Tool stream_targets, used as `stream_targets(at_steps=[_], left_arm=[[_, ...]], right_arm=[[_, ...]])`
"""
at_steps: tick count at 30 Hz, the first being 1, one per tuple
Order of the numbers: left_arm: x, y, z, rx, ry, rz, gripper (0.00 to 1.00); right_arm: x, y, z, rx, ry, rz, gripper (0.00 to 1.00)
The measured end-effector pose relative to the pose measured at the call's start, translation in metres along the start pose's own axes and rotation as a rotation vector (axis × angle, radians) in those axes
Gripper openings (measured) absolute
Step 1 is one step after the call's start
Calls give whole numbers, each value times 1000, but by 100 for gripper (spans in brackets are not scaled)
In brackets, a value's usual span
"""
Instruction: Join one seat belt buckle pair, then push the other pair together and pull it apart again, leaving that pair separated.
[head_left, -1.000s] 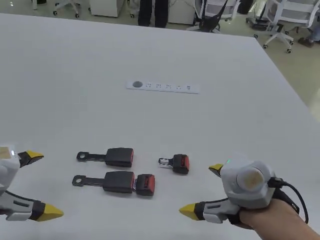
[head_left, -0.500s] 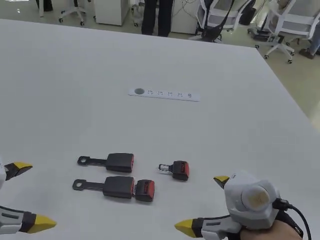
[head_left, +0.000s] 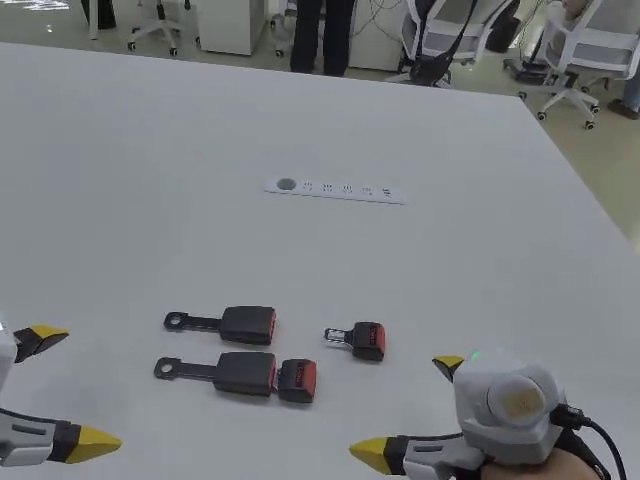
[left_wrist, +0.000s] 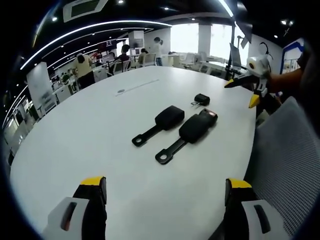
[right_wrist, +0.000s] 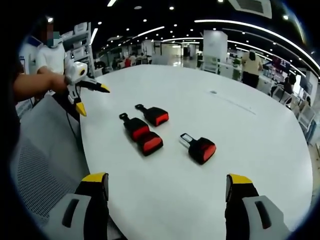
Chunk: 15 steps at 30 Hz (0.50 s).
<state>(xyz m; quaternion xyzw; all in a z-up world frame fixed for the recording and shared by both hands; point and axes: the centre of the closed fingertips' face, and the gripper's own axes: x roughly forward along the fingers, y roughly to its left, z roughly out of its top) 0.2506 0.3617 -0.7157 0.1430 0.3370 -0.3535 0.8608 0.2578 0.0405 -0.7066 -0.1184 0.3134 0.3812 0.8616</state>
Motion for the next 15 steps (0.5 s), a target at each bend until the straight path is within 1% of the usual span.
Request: stream_targets(at_steps=[2, 3, 4, 5, 7, 8, 9, 12, 14, 15], left_arm=[[0, 1, -1, -5, -4, 0, 100], [0, 0, -1, -7, -3, 0, 100], [-1, -3, 2, -5, -4, 0, 100], [-1, -3, 2, -5, -5, 0, 100], [-1, -2, 1, -7, -5, 1, 100], [-1, 4, -4, -6, -6, 3, 100], [-1, 4, -4, -6, -8, 3, 100], [-2, 2, -4, 1, -5, 2, 100], [-3, -5, 1, 9, -1, 5, 100], [-3, -3, 0, 7, -2, 8, 100]], right_arm=[[0, -1, 0, 1, 0, -3, 99], [0, -1, -1, 0, 2, -2, 99], [1, -1, -2, 11, 1, 3, 99], [2, -2, -2, 19, -2, 4, 99], [1, 0, -1, 19, -4, 2, 99], [1, 0, 0, 17, -4, 0, 99], [1, -1, 1, 17, -4, -1, 99], [1, -1, 4, 17, -7, -1, 99], [0, 0, 7, 44, -19, 11, 99], [0, -1, 7, 45, -21, 8, 99]])
